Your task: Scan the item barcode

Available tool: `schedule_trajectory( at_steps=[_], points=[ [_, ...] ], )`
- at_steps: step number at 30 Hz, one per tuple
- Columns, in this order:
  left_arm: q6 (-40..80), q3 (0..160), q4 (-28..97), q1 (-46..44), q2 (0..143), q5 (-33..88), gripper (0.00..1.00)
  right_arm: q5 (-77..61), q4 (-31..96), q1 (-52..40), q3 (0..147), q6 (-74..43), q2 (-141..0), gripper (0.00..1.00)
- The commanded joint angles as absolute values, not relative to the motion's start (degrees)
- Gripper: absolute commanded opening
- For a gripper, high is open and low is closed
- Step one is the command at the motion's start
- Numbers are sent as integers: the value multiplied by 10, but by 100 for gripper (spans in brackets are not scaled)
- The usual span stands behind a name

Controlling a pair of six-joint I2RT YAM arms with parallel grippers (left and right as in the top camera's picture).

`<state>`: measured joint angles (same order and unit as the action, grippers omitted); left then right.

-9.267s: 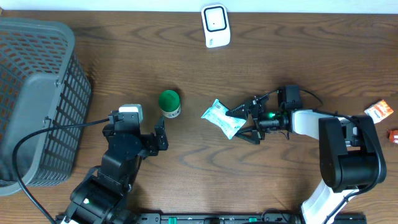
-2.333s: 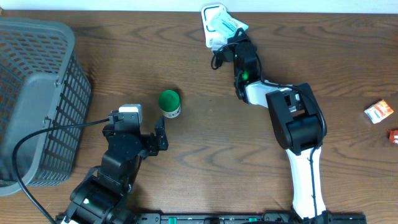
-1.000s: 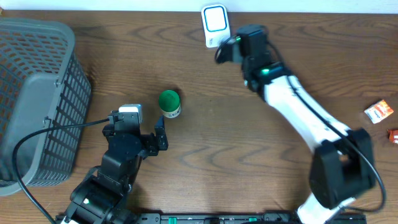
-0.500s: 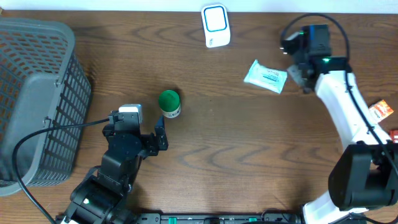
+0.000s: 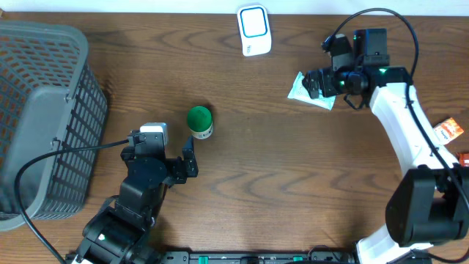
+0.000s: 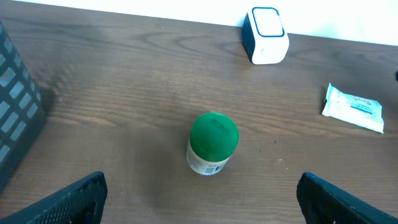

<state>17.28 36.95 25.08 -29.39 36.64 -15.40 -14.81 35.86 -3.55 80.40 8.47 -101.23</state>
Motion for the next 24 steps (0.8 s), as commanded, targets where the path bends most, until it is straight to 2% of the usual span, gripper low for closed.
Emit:
schedule_trajectory(
  at_steps=[1,4,9,24],
  points=[
    [165,371,249,-292,366,-162,98,-25,337,-43,804,-152,-1069,99],
    [165,371,249,-292,366,-162,98,-11,326,-43,804,-246,-1102,99],
    [165,371,249,-292,366,-162,98,-11,270,-43,804,-327,-1133,99],
    [165,371,249,-292,366,-162,98,-9,237,-88,804,-342,-1252,99]
  ],
)
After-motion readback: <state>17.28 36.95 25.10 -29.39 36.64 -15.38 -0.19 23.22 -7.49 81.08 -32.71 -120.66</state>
